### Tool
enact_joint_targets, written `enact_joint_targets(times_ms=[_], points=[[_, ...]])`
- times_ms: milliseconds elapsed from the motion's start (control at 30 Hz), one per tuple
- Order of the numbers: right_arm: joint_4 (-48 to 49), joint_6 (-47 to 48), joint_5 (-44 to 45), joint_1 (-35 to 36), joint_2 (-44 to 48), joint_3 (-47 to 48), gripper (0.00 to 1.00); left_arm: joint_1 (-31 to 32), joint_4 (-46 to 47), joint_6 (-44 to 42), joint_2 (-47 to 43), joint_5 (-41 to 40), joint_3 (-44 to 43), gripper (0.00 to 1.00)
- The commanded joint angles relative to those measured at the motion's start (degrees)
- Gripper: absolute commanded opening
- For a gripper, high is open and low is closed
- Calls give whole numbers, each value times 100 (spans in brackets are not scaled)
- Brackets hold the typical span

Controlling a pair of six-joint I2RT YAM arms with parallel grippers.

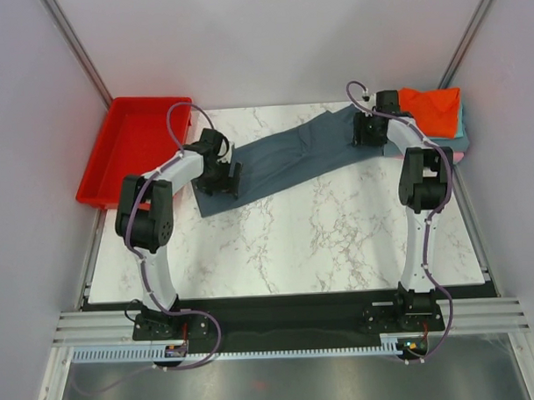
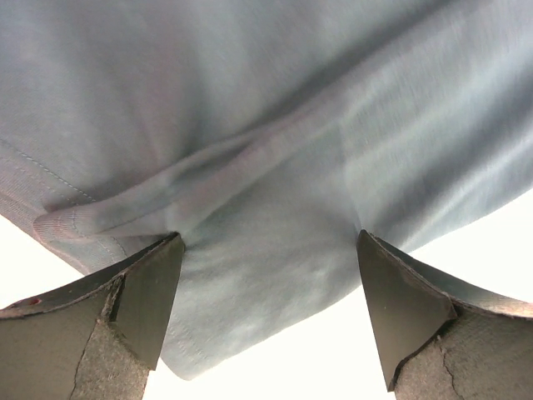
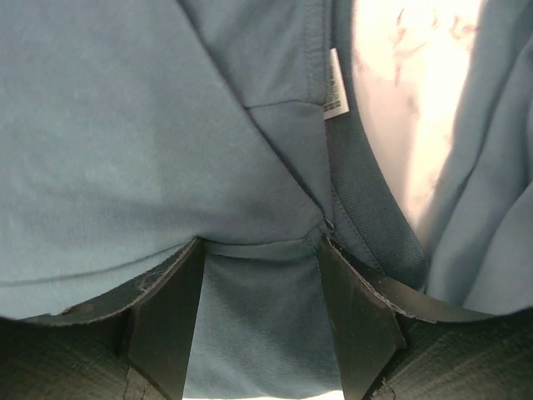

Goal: Fold and stack the t-shirts
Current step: Fold the tshirt

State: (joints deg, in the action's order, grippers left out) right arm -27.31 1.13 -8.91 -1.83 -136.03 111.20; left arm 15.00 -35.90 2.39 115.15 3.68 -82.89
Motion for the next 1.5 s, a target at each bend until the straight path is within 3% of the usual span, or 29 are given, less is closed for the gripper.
enact_joint_targets(times_ms=[0,167,367,600,900,1100,1467], points=[[-520,169,460,-143,-494,637,66,239,-251,305,-616,124,378,93],[-600,169,504,-143,-934,1544,66,433,-268,323,-1537,133,836,93],[-495,-94,276,-143,-224,1458,67,381,-585,-230,-1927,-270,2,96],[-538,-823,-277,-195,875,230,67,12,-242,-775,-908,-755,-710,95],[-416,-1676,-1280,-354,1456,-1160,67,-472,-84,-1100,709,-896,-2272,90],[-363,-1747,-1298,-476,1194,-1268,67,-516,-101,-1276,1281,-922,-2846,90],[-152,-1791,-1131,-477,463,-661,67,-525,-154,-1320,1167,-878,-2240,83]])
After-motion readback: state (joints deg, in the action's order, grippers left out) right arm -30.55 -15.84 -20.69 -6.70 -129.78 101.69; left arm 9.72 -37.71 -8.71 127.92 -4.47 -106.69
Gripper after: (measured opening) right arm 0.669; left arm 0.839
